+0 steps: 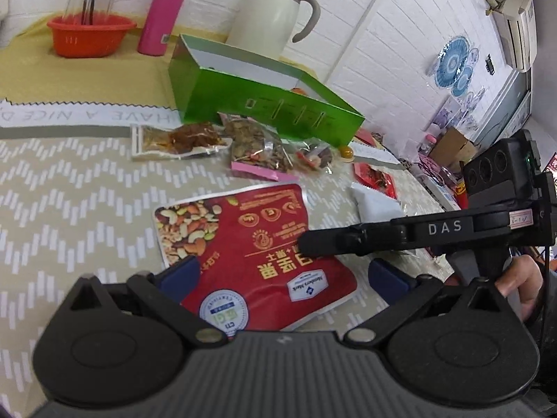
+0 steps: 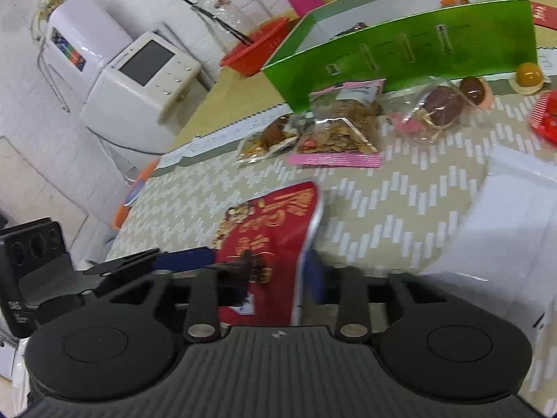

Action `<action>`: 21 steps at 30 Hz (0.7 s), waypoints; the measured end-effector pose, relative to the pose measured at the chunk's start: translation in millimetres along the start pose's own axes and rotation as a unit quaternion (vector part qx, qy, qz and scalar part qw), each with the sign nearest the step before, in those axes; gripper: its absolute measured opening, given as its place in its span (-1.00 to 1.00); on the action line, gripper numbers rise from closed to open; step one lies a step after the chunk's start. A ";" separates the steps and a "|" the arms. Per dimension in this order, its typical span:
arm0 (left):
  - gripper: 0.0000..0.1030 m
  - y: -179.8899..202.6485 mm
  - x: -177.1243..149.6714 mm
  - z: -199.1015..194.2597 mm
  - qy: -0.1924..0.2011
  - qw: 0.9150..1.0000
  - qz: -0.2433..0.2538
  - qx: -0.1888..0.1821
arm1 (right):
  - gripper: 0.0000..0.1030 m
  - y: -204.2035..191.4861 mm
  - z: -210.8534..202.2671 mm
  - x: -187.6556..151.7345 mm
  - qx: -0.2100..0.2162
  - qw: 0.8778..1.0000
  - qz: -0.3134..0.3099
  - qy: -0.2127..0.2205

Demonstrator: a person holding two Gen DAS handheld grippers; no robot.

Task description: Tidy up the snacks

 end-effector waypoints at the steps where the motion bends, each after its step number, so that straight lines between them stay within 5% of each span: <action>1: 0.99 2.4 -2.2 0.0 0.004 1.000 0.010 0.006 | -0.08 3.5 -0.5 -1.0 0.007 1.000 0.006 0.005; 7: 0.99 -1.6 -1.4 -11.4 0.037 0.996 0.038 0.077 | -0.12 3.7 -3.9 -6.0 0.021 1.000 0.016 0.014; 10: 0.99 -21.2 11.4 -33.9 0.069 0.992 0.010 0.107 | -0.15 2.4 -4.6 -5.9 0.021 1.000 0.010 0.017; 15: 0.99 -68.4 29.7 -25.5 0.034 0.991 -0.123 0.049 | -0.26 -1.7 -8.6 -9.0 0.038 0.999 0.002 0.029; 21: 0.99 -63.2 30.3 -21.7 0.016 0.986 -0.165 -0.024 | -0.32 -0.3 -25.1 -13.0 0.134 0.983 0.111 0.064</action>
Point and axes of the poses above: each gripper's, at about its wrist camera, not at the fingertips, and z roughly the way its jaws point, y to its right, x to its top, the point moved 9 cm from there along z, roughly the way its jaws point, and after that the axes turned 6 degrees about -z, right-handed, at the moved point
